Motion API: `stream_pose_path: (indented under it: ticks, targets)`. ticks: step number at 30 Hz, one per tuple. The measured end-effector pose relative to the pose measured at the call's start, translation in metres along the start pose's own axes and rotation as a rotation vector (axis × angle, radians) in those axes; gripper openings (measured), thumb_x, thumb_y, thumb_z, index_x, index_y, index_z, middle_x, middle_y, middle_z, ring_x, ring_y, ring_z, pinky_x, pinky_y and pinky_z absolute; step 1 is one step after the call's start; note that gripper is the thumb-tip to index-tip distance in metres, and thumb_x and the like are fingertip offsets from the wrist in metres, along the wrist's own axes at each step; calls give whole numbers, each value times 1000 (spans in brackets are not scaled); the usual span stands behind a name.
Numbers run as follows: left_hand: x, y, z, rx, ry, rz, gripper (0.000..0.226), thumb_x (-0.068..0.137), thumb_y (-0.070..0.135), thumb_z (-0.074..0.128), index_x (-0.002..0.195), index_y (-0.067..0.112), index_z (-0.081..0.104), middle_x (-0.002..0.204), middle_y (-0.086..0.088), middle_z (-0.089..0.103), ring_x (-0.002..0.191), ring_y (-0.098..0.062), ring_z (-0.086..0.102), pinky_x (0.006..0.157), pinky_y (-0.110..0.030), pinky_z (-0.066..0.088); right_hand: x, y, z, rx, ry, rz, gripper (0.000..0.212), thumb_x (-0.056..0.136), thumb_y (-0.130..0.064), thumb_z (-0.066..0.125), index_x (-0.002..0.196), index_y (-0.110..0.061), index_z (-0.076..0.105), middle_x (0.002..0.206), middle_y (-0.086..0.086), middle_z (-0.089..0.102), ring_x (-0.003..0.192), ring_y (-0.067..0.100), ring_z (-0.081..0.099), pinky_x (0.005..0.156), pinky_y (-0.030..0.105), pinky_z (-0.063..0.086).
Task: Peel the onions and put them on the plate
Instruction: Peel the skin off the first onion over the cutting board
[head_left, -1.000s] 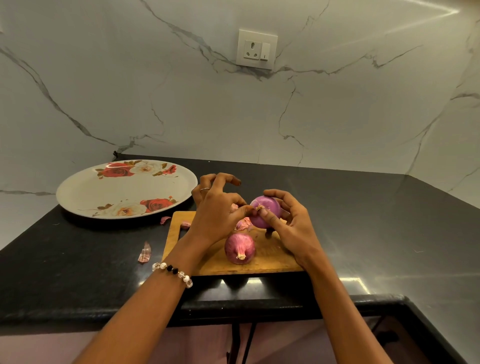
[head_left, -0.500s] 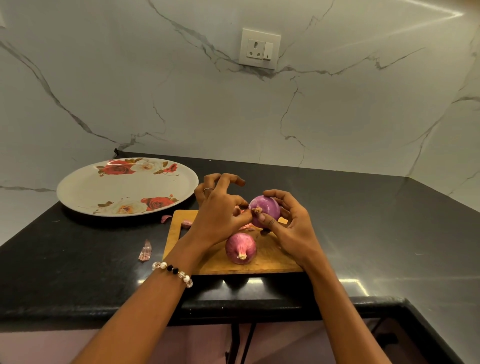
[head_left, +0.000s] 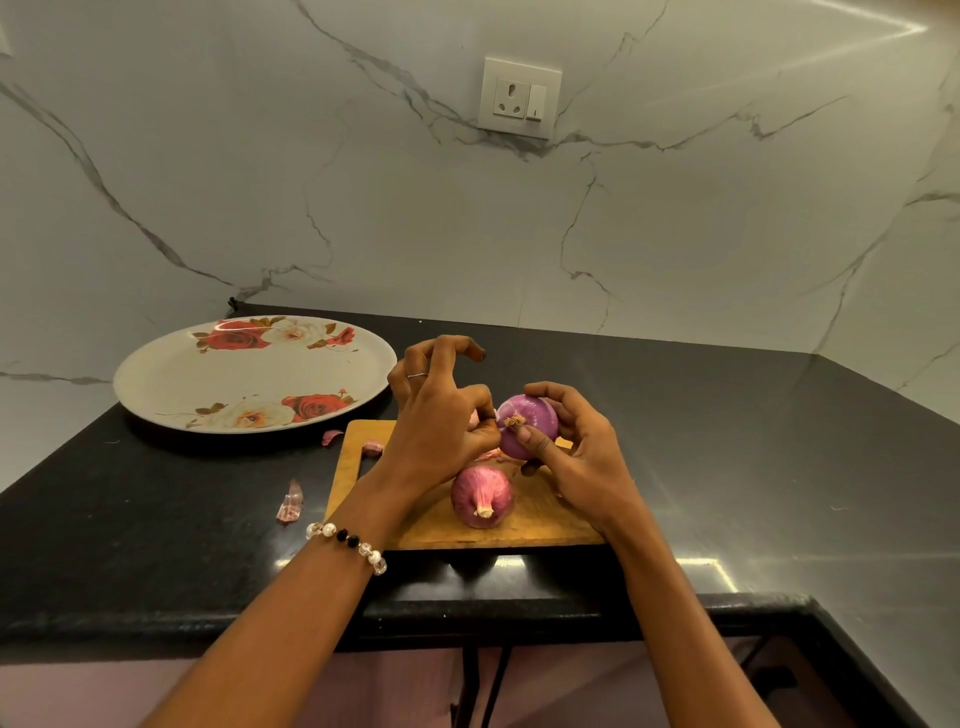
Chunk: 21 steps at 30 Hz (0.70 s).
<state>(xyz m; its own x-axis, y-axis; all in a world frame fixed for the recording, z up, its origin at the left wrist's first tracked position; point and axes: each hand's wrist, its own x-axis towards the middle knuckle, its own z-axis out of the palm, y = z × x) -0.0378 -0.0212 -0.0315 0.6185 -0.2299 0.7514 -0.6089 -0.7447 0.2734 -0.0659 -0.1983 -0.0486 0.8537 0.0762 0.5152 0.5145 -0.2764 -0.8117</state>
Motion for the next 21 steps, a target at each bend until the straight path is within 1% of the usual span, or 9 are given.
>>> stream_pose_path:
  ticks: [2, 4, 6, 8, 10, 13, 18, 21]
  targets:
    - [0, -1, -2, 13, 22, 1, 13, 64, 21, 81, 66, 21, 69, 128, -9, 48, 120, -25, 27, 88, -41, 26, 0, 2, 0, 2, 11, 9, 40, 86, -22, 71, 122, -26, 56, 121, 4, 60, 104, 23, 65, 63, 31, 61]
    - [1, -1, -4, 35, 38, -11, 12, 66, 23, 81, 68, 22, 70, 128, -10, 47, 121, -26, 27, 90, -48, 31, 1, 2, -1, 4, 28, 14, 41, 84, -27, 70, 123, -25, 56, 121, 4, 60, 105, 23, 65, 64, 32, 61]
    - [0, 0, -5, 73, 52, -23, 11, 67, 24, 81, 68, 22, 70, 128, -10, 46, 122, -27, 28, 89, -54, 36, 1, 0, -1, 7, 34, 17, 41, 84, -30, 69, 122, -25, 56, 120, 3, 60, 104, 23, 66, 63, 31, 61]
    - [0, 0, -7, 108, 72, -33, 10, 69, 23, 80, 68, 22, 70, 129, -10, 46, 122, -28, 28, 88, -57, 38, 1, 0, -1, 25, 38, 18, 40, 85, -28, 69, 122, -24, 57, 118, 3, 61, 103, 23, 67, 62, 30, 60]
    - [0, 1, -6, 144, 89, -47, 8, 72, 23, 77, 68, 22, 70, 130, -10, 47, 123, -28, 28, 91, -55, 34, 0, 0, -1, 38, 41, 19, 40, 86, -27, 70, 123, -23, 57, 118, 3, 61, 103, 21, 67, 62, 31, 60]
    - [0, 0, -6, 209, 116, -55, 8, 74, 22, 76, 70, 21, 69, 132, -11, 45, 125, -30, 29, 95, -51, 28, 0, -1, -1, 23, 36, 13, 40, 85, -28, 69, 122, -26, 56, 119, 2, 61, 105, 18, 66, 65, 30, 61]
    - [-1, 0, -4, 272, 146, -54, 9, 77, 25, 75, 72, 19, 69, 134, -10, 42, 125, -31, 30, 95, -52, 32, 0, -3, -1, 40, 22, 28, 40, 85, -27, 69, 123, -25, 56, 121, 2, 60, 106, 19, 66, 65, 31, 61]
    - [1, -2, -5, 310, 227, -111, 11, 79, 27, 72, 74, 18, 68, 133, -9, 40, 125, -30, 30, 95, -50, 27, -1, -2, -2, 47, 3, 46, 39, 84, -28, 69, 121, -29, 57, 121, 0, 60, 106, 21, 65, 63, 30, 60]
